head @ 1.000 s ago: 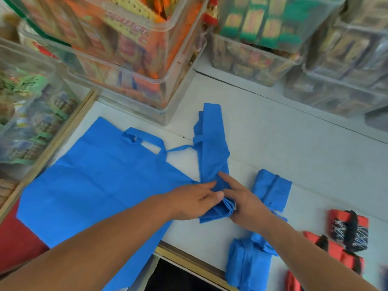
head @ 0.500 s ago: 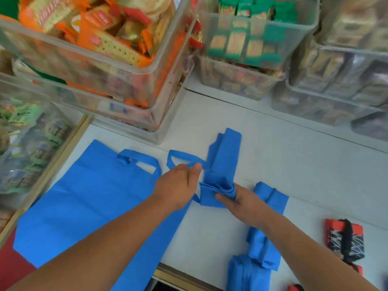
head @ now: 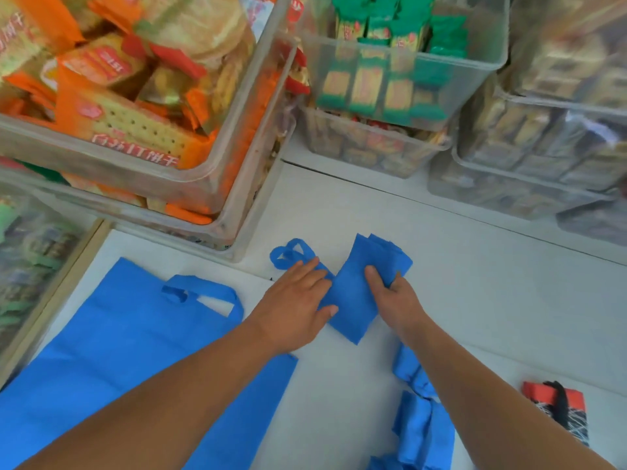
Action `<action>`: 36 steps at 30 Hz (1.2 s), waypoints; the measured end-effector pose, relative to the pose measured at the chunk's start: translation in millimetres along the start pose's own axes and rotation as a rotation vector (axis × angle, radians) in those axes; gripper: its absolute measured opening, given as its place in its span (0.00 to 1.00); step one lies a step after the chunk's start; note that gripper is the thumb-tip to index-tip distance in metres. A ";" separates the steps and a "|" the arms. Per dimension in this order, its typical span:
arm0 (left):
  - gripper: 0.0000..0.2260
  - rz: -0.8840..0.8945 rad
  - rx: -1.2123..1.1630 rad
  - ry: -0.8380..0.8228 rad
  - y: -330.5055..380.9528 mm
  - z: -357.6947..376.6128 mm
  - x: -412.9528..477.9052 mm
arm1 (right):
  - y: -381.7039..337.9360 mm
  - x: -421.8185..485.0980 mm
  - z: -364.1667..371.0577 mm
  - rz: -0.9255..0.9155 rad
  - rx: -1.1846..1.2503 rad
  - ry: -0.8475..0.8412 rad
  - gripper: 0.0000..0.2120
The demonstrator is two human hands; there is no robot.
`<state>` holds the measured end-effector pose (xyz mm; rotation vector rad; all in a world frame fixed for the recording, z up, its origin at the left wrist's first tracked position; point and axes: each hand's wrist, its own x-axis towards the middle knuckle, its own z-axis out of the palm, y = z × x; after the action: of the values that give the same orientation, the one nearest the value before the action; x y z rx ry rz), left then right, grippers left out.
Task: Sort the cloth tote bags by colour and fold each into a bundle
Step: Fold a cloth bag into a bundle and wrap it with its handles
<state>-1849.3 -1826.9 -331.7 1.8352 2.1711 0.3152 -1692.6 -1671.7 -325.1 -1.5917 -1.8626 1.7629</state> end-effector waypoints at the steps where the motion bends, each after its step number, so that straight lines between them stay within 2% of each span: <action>1: 0.28 -0.006 0.000 -0.043 -0.6 2.4 8.6 | -2.3 5.0 0.2 0.008 0.047 0.050 0.10; 3: 0.27 -0.018 0.016 -0.064 0.3 8.1 21.9 | -7.1 12.7 1.5 0.027 0.117 0.124 0.13; 6: 0.25 0.063 0.080 0.052 12.0 15.5 33.6 | -6.2 22.4 1.7 -0.007 0.185 0.181 0.21; 7: 0.25 0.156 0.097 0.069 15.2 20.8 35.1 | -4.1 25.1 -0.1 -0.045 0.149 0.218 0.26; 9: 0.24 0.329 0.133 0.037 16.7 33.7 34.8 | 0.9 32.6 -8.5 -0.090 -0.112 0.320 0.32; 11: 0.24 0.363 0.150 -0.009 14.4 45.1 32.8 | 5.1 40.9 -20.3 -0.091 -0.405 0.398 0.29; 12: 0.24 0.349 0.136 -0.031 13.5 49.4 32.1 | 6.7 45.8 -25.7 -0.088 -0.453 0.402 0.27; 16: 0.27 0.286 0.037 -0.135 14.6 57.1 32.9 | 5.3 64.1 -42.1 -0.081 -0.352 0.339 0.23; 20: 0.29 0.302 0.022 -0.087 15.0 54.4 36.1 | 6.1 76.8 -50.4 -0.080 -0.265 0.295 0.20; 23: 0.27 0.342 0.052 -0.047 16.1 49.6 38.2 | 7.5 82.0 -45.9 -0.109 -0.216 0.263 0.14; 26: 0.25 0.333 0.034 -0.068 15.0 52.4 36.6 | 8.3 83.5 -40.0 -0.131 -0.246 0.272 0.13; 29: 0.17 0.334 -0.095 -0.088 10.5 43.5 45.9 | 5.3 82.4 -42.2 -0.109 -0.217 0.291 0.13; 32: 0.08 0.202 -0.331 -0.250 13.3 12.7 58.0 | 2.4 76.1 -37.7 -0.085 -0.145 0.206 0.12; 34: 0.07 0.046 -0.473 -0.393 13.8 0.5 63.6 | -0.2 68.5 -31.1 -0.086 -0.084 0.108 0.11; 36: 0.07 -0.103 -0.593 -0.439 14.5 -6.3 68.3 | -8.4 61.9 -30.6 -0.034 0.009 0.040 0.05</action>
<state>-1848.6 -1757.1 -325.8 1.3090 1.6342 0.4290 -1703.5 -1605.2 -342.3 -1.5706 -1.8505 1.7099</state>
